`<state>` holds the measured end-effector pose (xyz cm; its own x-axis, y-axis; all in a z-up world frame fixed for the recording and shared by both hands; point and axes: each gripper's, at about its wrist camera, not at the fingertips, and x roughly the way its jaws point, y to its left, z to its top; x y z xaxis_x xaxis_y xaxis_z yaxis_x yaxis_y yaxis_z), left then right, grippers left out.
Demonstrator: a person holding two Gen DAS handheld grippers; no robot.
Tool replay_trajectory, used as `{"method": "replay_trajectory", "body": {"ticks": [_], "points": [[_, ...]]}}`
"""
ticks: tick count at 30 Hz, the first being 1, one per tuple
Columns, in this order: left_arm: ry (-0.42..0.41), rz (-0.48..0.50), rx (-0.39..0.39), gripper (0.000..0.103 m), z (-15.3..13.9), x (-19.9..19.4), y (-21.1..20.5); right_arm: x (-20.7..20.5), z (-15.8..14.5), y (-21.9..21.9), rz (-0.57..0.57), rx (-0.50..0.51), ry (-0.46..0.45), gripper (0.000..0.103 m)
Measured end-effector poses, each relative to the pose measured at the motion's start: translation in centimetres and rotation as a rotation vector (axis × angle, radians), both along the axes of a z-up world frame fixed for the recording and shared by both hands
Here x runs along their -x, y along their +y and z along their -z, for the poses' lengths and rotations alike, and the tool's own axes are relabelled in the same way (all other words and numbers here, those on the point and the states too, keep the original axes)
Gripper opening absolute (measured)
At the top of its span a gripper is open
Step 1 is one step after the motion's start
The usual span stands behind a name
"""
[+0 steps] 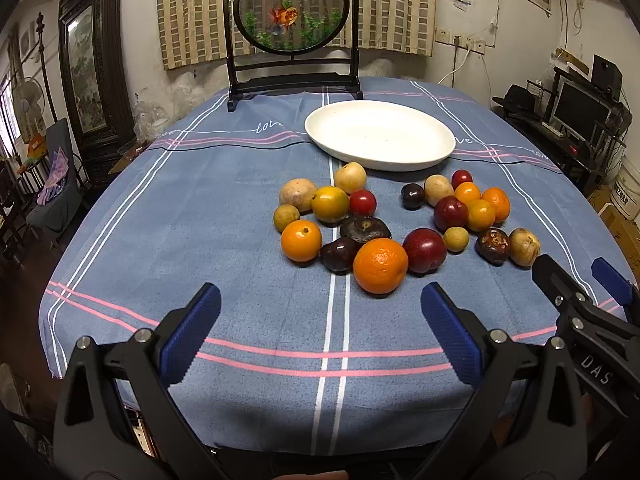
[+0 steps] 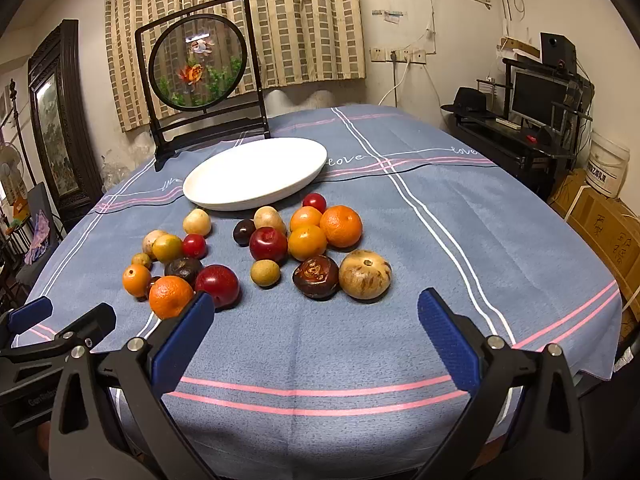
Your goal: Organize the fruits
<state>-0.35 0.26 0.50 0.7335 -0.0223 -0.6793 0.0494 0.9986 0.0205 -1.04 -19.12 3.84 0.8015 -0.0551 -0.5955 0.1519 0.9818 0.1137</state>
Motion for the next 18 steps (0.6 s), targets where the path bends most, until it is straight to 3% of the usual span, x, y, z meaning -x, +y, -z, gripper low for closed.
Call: {"method": "replay_trajectory", "body": {"ticks": [18], "points": [[-0.011, -0.019, 0.017, 0.101, 0.09, -0.28, 0.74, 0.0, 0.04, 0.32, -0.011, 0.004, -0.01, 0.102]]}}
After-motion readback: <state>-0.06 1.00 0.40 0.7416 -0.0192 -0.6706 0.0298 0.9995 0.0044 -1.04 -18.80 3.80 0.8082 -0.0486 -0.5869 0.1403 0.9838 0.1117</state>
